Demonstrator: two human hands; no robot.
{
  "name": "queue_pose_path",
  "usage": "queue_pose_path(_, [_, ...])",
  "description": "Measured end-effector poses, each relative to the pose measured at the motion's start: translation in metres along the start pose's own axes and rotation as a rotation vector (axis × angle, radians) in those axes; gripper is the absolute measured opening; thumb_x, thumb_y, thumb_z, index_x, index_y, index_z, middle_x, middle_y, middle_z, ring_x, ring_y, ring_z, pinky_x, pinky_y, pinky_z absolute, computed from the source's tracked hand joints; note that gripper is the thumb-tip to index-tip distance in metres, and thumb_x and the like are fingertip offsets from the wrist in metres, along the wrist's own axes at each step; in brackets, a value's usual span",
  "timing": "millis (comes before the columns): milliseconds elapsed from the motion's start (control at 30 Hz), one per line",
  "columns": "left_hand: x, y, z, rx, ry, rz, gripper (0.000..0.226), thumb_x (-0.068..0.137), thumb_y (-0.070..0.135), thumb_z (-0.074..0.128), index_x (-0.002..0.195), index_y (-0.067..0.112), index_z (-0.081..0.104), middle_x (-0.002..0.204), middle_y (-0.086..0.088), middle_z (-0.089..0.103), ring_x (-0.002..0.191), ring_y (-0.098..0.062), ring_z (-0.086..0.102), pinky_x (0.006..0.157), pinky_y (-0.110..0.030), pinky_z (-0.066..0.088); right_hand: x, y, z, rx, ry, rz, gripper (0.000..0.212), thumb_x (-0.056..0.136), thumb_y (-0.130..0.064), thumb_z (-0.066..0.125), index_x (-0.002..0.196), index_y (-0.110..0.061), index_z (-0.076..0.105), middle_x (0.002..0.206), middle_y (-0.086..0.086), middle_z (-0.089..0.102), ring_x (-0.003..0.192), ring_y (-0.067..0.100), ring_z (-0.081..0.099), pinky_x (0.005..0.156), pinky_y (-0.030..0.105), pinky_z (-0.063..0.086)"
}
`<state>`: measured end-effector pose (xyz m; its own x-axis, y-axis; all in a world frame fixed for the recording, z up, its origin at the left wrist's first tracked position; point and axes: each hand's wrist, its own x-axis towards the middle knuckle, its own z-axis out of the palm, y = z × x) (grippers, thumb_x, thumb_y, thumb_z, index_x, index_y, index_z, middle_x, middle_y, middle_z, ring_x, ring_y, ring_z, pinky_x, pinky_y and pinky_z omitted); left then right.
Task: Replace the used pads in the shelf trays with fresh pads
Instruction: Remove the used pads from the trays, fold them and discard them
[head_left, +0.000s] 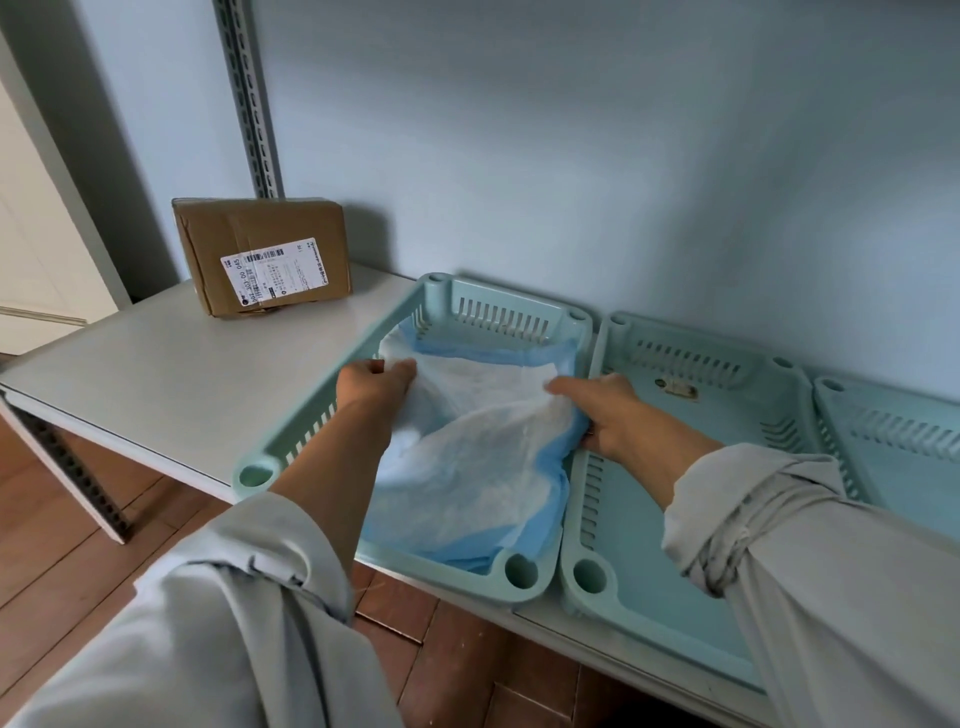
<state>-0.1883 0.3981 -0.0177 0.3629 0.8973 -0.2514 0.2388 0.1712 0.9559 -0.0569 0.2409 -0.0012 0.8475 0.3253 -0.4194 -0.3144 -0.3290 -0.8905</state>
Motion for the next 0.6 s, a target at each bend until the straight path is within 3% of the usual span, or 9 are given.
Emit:
queue_pose_path(67, [0.000, -0.001, 0.000, -0.008, 0.035, 0.014, 0.021, 0.089, 0.025, 0.064, 0.095, 0.005, 0.063, 0.094, -0.014, 0.060, 0.073, -0.025, 0.055, 0.075, -0.028, 0.044, -0.002, -0.002, -0.006, -0.072, 0.064, -0.081, 0.039, 0.080, 0.000, 0.062, 0.117, -0.003, 0.052, 0.116, 0.019, 0.059, 0.102, 0.032, 0.061, 0.091, 0.047, 0.053])
queue_pose_path(100, [0.001, -0.002, 0.000, -0.012, 0.060, 0.021, 0.028, 0.090, 0.026, 0.063, 0.104, 0.002, 0.062, 0.100, -0.015, 0.062, 0.084, -0.028, 0.059, 0.080, -0.031, 0.046, 0.000, -0.003, -0.010, -0.074, 0.126, -0.133, 0.031, 0.083, 0.002, 0.055, 0.114, -0.003, 0.055, 0.118, 0.019, 0.060, 0.102, 0.032, 0.060, 0.093, 0.046, 0.052])
queue_pose_path(167, [0.001, -0.001, -0.001, -0.001, 0.099, 0.040, 0.040, 0.091, 0.026, 0.060, 0.124, 0.003, 0.054, 0.118, -0.016, 0.060, 0.110, -0.033, 0.058, 0.094, -0.034, 0.045, 0.002, -0.006, -0.016, -0.082, 0.208, -0.196, 0.036, 0.090, 0.000, 0.044, 0.123, -0.006, 0.056, 0.123, 0.014, 0.058, 0.109, 0.033, 0.058, 0.097, 0.048, 0.049])
queue_pose_path(267, [-0.005, 0.001, 0.001, 0.106, 0.056, 0.093, 0.049, 0.093, 0.018, 0.057, 0.138, 0.009, 0.041, 0.132, -0.015, 0.052, 0.121, -0.032, 0.051, 0.102, -0.034, 0.041, -0.002, -0.003, -0.016, -0.392, 0.078, -0.275, 0.049, 0.095, -0.015, 0.041, 0.143, -0.021, 0.038, 0.144, 0.009, 0.043, 0.127, 0.032, 0.047, 0.106, 0.046, 0.042])
queue_pose_path(367, [-0.009, 0.001, 0.005, 0.152, -0.039, 0.142, 0.037, 0.092, 0.013, 0.058, 0.129, 0.011, 0.054, 0.131, -0.015, 0.055, 0.111, -0.029, 0.057, 0.090, -0.026, 0.044, -0.015, 0.003, -0.008, -1.070, 0.038, -0.430, 0.065, 0.090, -0.046, 0.049, 0.148, -0.028, 0.026, 0.158, 0.010, 0.015, 0.143, 0.031, 0.021, 0.114, 0.044, 0.027])
queue_pose_path(433, [-0.013, 0.003, 0.006, 0.172, -0.091, 0.173, 0.031, 0.093, 0.012, 0.056, 0.124, 0.011, 0.059, 0.125, -0.015, 0.058, 0.104, -0.028, 0.058, 0.084, -0.025, 0.043, -0.022, 0.006, 0.003, -1.211, -0.002, -0.601, 0.076, 0.086, -0.055, 0.055, 0.149, -0.029, 0.022, 0.161, 0.006, 0.003, 0.148, 0.026, 0.007, 0.118, 0.045, 0.016])
queue_pose_path(500, [-0.014, 0.007, 0.006, 0.183, -0.129, 0.238, 0.028, 0.093, 0.011, 0.055, 0.121, 0.011, 0.062, 0.115, -0.016, 0.062, 0.100, -0.031, 0.061, 0.081, -0.025, 0.043, -0.026, 0.008, 0.016, -1.256, -0.123, -0.656, 0.074, 0.088, -0.051, 0.055, 0.150, -0.029, 0.021, 0.160, 0.002, 0.012, 0.148, 0.021, 0.011, 0.118, 0.047, 0.008])
queue_pose_path(600, [-0.014, 0.013, 0.002, 0.186, -0.136, 0.352, 0.026, 0.093, 0.009, 0.052, 0.115, 0.011, 0.065, 0.090, -0.009, 0.059, 0.067, -0.019, 0.052, 0.066, -0.023, 0.041, -0.019, 0.010, 0.026, -1.479, -0.074, -0.677, 0.052, 0.094, -0.031, 0.049, 0.143, -0.026, 0.033, 0.146, 0.004, 0.042, 0.138, 0.023, 0.034, 0.116, 0.053, 0.004])
